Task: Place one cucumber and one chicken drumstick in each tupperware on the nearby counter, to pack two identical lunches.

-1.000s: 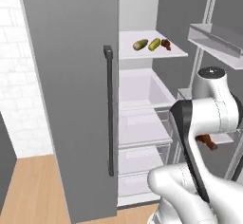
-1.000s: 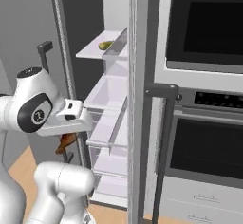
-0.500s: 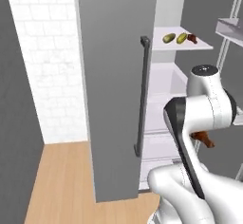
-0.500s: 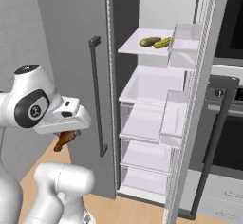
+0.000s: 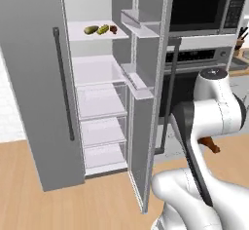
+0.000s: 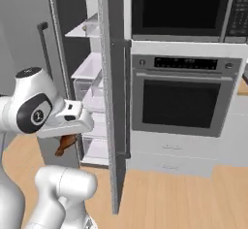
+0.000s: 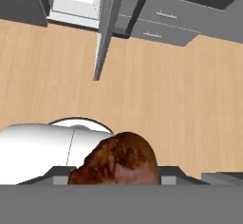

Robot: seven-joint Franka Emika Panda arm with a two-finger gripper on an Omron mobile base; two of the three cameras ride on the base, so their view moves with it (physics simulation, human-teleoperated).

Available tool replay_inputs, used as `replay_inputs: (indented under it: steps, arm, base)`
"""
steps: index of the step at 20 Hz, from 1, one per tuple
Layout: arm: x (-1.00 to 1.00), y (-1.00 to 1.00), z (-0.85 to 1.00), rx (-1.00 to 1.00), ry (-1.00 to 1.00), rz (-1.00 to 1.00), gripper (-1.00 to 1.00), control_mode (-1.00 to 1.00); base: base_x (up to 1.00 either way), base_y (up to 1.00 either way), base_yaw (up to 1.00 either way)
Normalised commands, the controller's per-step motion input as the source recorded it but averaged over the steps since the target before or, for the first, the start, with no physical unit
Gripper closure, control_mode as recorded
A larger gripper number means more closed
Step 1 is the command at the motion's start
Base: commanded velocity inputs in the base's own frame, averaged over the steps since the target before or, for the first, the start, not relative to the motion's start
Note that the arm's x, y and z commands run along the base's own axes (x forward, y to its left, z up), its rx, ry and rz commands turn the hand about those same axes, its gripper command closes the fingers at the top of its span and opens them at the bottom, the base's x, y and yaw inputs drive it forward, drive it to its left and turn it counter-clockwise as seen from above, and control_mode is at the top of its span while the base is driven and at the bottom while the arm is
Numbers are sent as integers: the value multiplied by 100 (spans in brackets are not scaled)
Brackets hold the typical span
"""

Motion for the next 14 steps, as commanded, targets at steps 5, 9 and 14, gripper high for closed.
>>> replay_inputs:
  steps: [5,9,14]
  arm:
    - [0,0,0,0,0,0,100,100]
    - [0,0,0,0,0,0,100,100]
    - [0,0,0,0,0,0,100,100]
  base:
    - [2,-72,-74]
    - [100,-62,-43]
    - [100,-74,-13]
